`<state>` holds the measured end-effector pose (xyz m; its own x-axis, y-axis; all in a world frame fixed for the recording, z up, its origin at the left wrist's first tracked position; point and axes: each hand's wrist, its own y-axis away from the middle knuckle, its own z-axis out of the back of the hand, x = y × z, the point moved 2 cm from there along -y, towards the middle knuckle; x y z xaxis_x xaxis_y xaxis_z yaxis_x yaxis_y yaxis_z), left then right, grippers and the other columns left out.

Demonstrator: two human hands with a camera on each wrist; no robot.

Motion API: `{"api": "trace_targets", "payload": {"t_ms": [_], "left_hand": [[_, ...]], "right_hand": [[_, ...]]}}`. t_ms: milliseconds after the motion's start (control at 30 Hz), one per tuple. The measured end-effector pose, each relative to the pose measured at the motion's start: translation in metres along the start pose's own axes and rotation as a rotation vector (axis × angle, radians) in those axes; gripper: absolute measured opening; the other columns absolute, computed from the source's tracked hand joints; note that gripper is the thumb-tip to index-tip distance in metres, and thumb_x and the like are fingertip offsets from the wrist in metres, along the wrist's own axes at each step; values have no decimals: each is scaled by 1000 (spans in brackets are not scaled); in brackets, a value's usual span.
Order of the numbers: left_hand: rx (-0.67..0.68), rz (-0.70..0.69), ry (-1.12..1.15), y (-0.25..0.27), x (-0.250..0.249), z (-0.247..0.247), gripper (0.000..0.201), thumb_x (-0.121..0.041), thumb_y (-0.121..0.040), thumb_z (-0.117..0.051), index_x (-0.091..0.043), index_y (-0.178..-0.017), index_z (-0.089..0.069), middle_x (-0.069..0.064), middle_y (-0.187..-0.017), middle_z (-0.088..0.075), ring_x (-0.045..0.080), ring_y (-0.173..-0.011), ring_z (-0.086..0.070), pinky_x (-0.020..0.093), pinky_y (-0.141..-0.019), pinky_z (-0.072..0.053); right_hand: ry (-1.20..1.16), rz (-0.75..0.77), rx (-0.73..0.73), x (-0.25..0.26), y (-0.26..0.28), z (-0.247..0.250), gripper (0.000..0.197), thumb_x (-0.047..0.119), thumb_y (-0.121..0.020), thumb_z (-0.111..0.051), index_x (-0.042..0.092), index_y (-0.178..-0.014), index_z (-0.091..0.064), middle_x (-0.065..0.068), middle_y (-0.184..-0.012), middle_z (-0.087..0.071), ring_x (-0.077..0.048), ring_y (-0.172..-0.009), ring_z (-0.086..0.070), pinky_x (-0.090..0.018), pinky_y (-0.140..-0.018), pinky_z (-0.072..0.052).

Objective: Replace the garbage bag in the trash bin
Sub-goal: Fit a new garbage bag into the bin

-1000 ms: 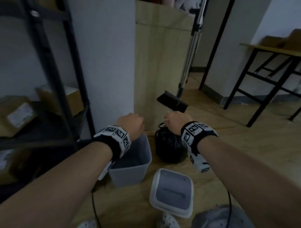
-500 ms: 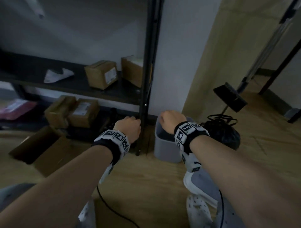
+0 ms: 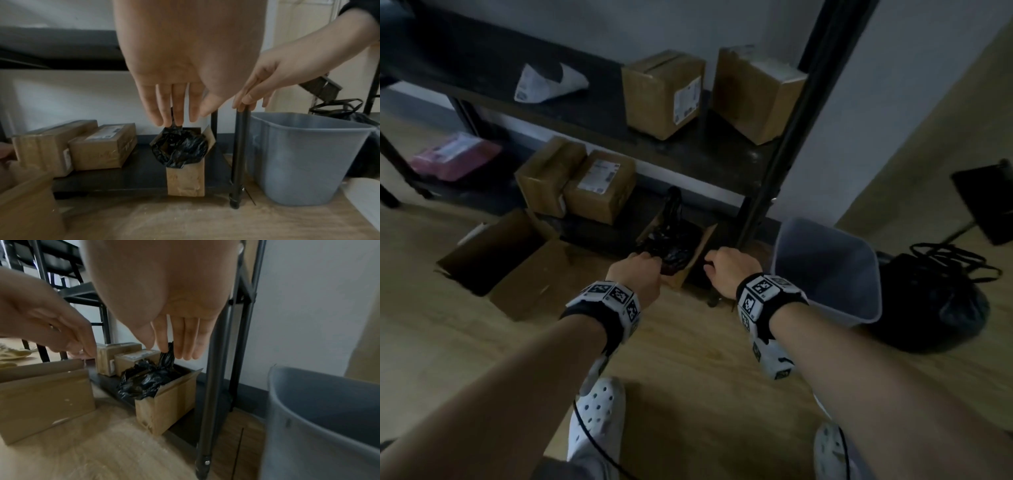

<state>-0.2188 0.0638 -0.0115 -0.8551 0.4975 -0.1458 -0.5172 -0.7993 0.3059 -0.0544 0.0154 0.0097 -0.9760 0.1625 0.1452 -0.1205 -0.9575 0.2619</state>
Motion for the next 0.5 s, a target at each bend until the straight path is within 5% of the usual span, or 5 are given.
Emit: {"api": "trace_targets", "payload": {"t_ms": [200,400,500], "left_hand": [[75,98,-6,-45,32,-27,30,-14,-96,-34,-10,-124,-45,12,-123,-52,31,-111,-52,40,-85,-45],[1,131,86,-87,43,-30,29,-24,-94,-43,-10,-119,-41,11,-119,-54,32,-108,-55,44,-79,-49],[4,179,163,-99,43,-35,33,-30,-93,-47,-11,-119,-38,13,-115,-57,33,-104,-58,43,-76,-48]], "right_hand": [[-13,36,43,11,-59,-47,28,22,-97,-41,17,-119,-56,-7,-123,-54,-29,-111,-52,-39,-85,-49],[15,141,-145,12,-96,-63,34,27,-96,-43,13,-126,-49,-5,-128,-47,-25,-118,-46,-35,-97,-35],[83,117,-76,9,-112,-73,45,35,-92,-48,14,-131,-44,-5,-129,-48,-25,-120,-45,-36,-101,-31]]}}
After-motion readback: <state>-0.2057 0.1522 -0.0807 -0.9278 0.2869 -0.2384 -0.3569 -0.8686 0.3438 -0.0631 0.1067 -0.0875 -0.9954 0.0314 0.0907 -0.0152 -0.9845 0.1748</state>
